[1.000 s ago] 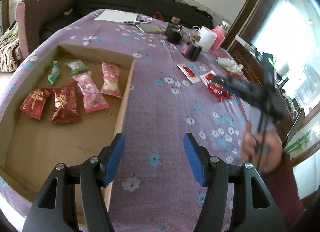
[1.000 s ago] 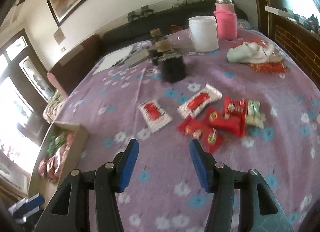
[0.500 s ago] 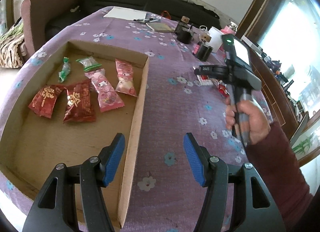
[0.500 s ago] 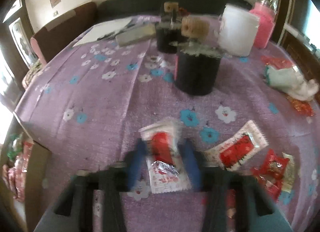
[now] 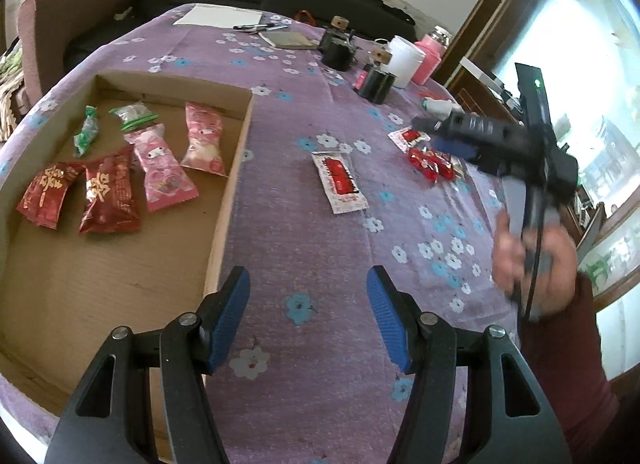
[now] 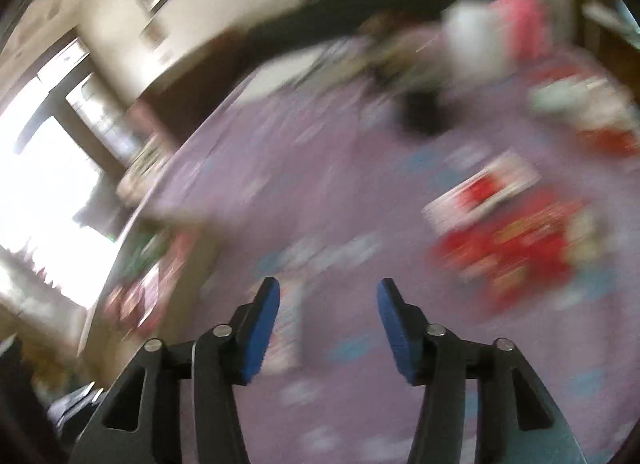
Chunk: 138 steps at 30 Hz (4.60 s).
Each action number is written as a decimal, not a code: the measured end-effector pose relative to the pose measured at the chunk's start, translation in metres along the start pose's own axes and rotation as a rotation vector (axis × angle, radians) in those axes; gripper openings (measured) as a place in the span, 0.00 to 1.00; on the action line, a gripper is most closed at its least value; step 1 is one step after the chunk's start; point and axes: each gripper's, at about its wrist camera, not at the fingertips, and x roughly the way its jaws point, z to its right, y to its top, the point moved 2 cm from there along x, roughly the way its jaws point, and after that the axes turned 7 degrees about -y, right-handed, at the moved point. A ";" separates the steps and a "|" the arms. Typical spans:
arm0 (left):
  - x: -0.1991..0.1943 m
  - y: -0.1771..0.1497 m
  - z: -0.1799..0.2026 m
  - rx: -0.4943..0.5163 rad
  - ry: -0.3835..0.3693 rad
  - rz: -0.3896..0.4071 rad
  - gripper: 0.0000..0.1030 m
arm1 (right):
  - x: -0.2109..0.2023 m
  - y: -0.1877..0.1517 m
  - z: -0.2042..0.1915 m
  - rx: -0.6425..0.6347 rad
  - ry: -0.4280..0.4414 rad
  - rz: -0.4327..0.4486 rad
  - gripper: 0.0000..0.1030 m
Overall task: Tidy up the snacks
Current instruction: 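Move the right gripper toward the white-and-red candy packet on the cloth, then grasp a white-and-red packet with the right gripper while the left grasps another, then carry both white-and-red packets to the box and open both grippers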
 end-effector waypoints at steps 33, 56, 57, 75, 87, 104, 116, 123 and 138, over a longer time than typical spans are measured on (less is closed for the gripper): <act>0.020 0.011 0.025 0.064 0.002 -0.044 0.58 | 0.034 -0.033 -0.008 -0.063 -0.032 -0.158 0.08; 0.092 0.051 0.045 0.118 0.129 -0.105 0.58 | 0.009 -0.044 0.008 -0.198 -0.181 0.107 0.39; 0.095 0.054 0.043 0.115 0.135 -0.105 0.58 | 0.014 -0.046 0.005 -0.209 -0.172 0.079 0.29; 0.137 0.070 0.050 0.238 0.223 -0.069 0.27 | 0.015 -0.046 0.017 -0.108 -0.136 0.047 0.21; 0.075 0.061 0.049 0.173 0.090 0.005 0.27 | 0.003 -0.044 0.018 -0.050 -0.024 0.086 0.18; -0.057 0.017 -0.104 -0.153 0.240 0.165 0.27 | -0.002 -0.053 -0.011 -0.076 0.009 0.075 0.18; -0.058 0.009 -0.168 -0.242 0.314 0.141 0.27 | -0.023 -0.082 -0.175 -0.301 0.244 -0.004 0.17; -0.059 0.008 -0.183 -0.244 0.324 0.130 0.28 | 0.006 -0.113 -0.255 -0.422 0.291 -0.095 0.17; -0.105 0.002 -0.181 -0.328 0.266 0.261 0.51 | 0.009 -0.140 -0.298 -0.545 0.283 -0.081 0.35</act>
